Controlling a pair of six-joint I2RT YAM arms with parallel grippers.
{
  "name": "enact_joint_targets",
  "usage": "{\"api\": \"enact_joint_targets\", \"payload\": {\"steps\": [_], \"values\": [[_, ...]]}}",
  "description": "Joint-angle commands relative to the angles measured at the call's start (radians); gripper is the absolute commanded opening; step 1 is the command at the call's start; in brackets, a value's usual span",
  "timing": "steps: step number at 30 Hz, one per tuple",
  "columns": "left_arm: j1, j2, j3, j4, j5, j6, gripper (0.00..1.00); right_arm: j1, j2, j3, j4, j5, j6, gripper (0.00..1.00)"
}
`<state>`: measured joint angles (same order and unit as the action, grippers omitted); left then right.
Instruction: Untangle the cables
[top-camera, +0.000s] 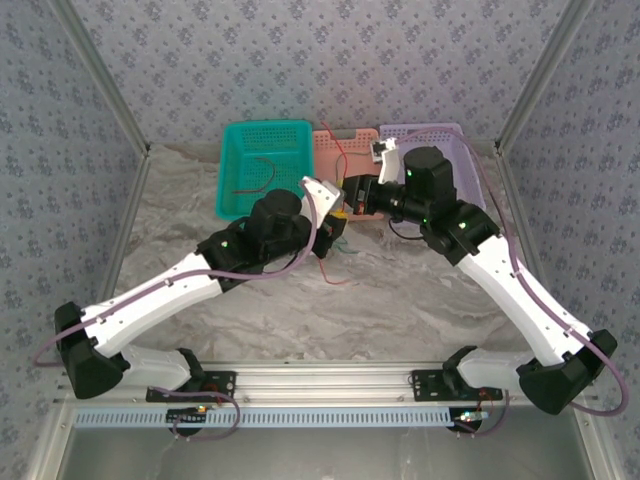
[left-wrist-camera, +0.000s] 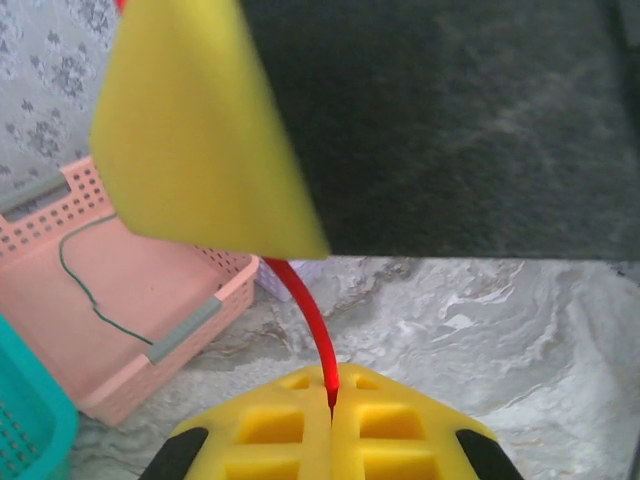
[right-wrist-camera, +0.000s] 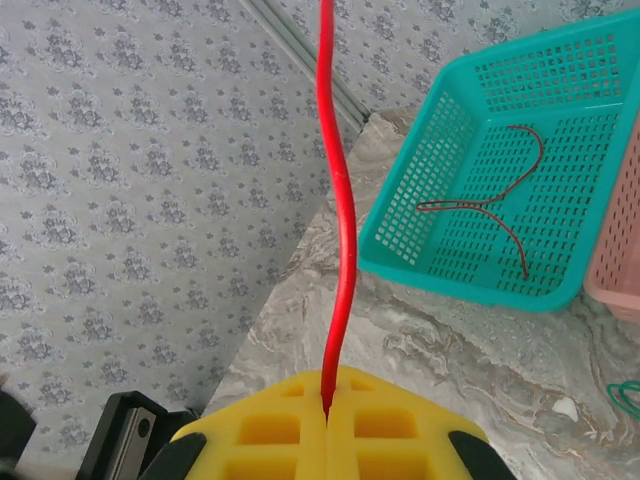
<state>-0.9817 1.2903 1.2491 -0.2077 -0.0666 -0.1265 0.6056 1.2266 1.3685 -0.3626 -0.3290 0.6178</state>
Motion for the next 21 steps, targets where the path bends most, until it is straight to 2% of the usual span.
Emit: {"api": "enact_joint_targets", "payload": {"steps": [1, 3, 5, 7, 8, 10, 12, 15, 21], "values": [[0.005, -0.035, -0.028, 0.04, 0.003, -0.017, 0.0, 0.004, -0.007, -0.005, 0.027, 0.001, 0.03, 0.0], [0.011, -0.066, -0.047, 0.045, -0.002, -0.03, 0.0, 0.002, -0.012, 0.0, 0.017, 0.019, 0.021, 0.0], [0.037, -0.096, -0.06, 0.035, 0.006, -0.055, 0.0, -0.001, -0.026, -0.004, 0.013, 0.038, 0.02, 0.12], [0.093, -0.128, -0.076, 0.031, 0.067, -0.09, 0.0, -0.006, -0.047, -0.015, 0.038, 0.041, 0.019, 0.14], [0.117, -0.14, -0.083, 0.03, 0.091, -0.101, 0.0, -0.006, -0.053, -0.016, 0.048, 0.038, 0.019, 0.2], [0.163, -0.159, -0.089, 0.015, 0.123, -0.113, 0.0, -0.004, -0.064, -0.01, 0.038, 0.07, 0.02, 0.44], [0.219, -0.162, -0.073, -0.018, 0.149, -0.119, 0.0, 0.006, -0.092, -0.016, 0.027, 0.136, -0.022, 0.56], [0.326, -0.135, -0.025, -0.076, 0.208, -0.115, 0.0, 0.033, -0.144, -0.053, 0.032, 0.204, -0.068, 0.59], [0.563, 0.013, 0.074, -0.116, 0.316, -0.088, 0.0, 0.118, -0.175, -0.12, 0.08, 0.223, -0.19, 0.56]]}}
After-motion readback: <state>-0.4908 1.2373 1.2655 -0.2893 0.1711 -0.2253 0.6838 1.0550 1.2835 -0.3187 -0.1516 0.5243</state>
